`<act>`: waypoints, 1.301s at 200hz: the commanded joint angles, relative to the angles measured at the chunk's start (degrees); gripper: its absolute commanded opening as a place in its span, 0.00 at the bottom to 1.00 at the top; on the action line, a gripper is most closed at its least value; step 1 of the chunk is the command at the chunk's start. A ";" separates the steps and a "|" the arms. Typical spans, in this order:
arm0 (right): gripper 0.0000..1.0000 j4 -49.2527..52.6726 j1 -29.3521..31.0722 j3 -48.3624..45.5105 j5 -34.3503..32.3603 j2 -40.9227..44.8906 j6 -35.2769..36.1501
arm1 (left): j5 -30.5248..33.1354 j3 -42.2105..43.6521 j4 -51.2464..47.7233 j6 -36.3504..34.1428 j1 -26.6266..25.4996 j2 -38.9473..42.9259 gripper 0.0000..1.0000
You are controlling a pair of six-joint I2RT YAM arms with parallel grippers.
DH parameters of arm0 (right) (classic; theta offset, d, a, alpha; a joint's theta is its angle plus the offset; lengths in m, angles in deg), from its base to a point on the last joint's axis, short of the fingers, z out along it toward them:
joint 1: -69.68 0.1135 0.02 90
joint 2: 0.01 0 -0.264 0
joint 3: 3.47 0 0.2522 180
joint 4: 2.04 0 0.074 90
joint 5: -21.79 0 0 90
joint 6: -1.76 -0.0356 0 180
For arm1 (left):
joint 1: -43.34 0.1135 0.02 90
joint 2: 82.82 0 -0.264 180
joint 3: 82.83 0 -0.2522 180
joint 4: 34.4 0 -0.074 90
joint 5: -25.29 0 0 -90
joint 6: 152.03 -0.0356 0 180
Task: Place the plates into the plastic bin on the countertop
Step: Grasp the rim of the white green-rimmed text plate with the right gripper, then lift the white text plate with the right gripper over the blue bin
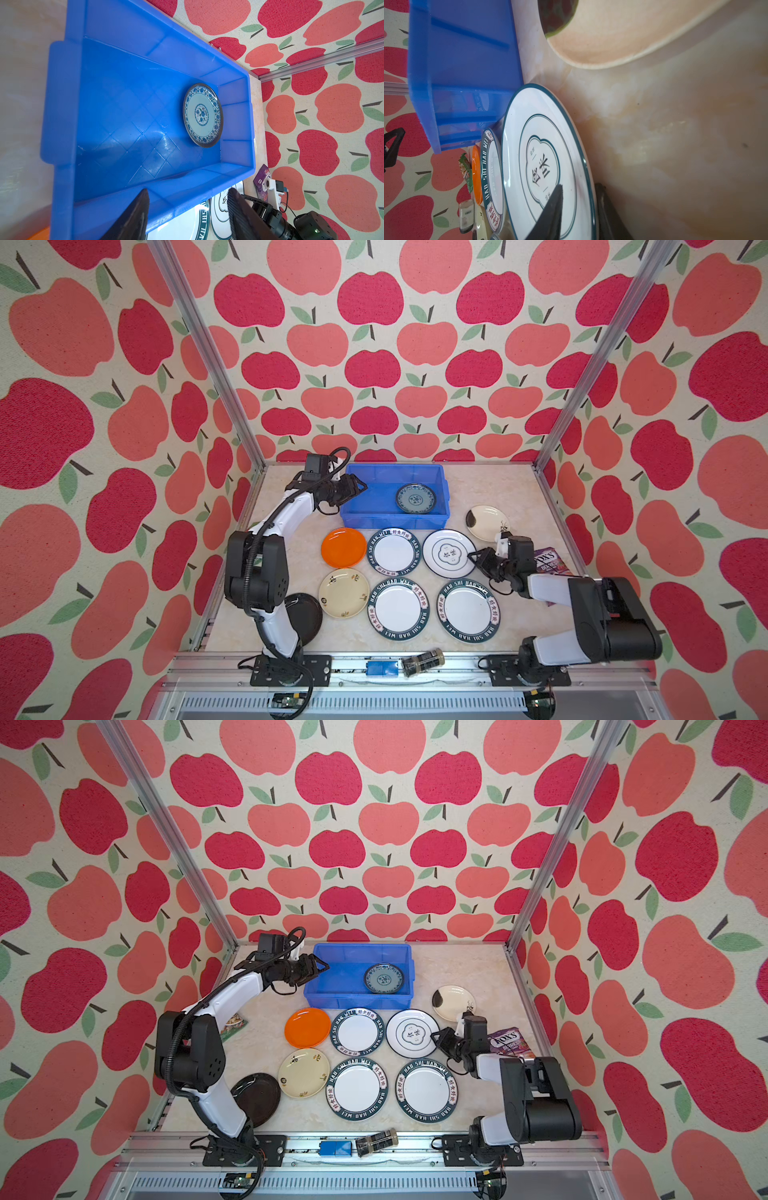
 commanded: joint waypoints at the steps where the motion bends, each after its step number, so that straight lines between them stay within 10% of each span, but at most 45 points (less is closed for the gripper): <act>1: 0.25 0.93 -0.69 -1.36 0.46 0.04 -0.65 | 1.79 0.67 0.66 -0.64 0.36 1.06 0.62; 42: 0.00 3.80 -1.58 -1.51 -0.27 3.42 0.60 | 1.88 0.84 0.74 -0.59 0.75 0.74 0.62; 109: 0.00 26.16 -2.04 3.49 -4.58 22.34 7.12 | 2.14 -0.11 0.58 -0.75 1.95 1.03 0.62; 153: 0.00 53.00 -1.95 23.43 -14.56 36.19 15.38 | 2.86 -0.22 0.94 -1.01 3.32 1.58 0.62; 260: 0.00 37.85 14.29 59.52 -22.35 4.43 17.70 | 4.17 4.53 3.50 -2.01 5.66 5.64 0.62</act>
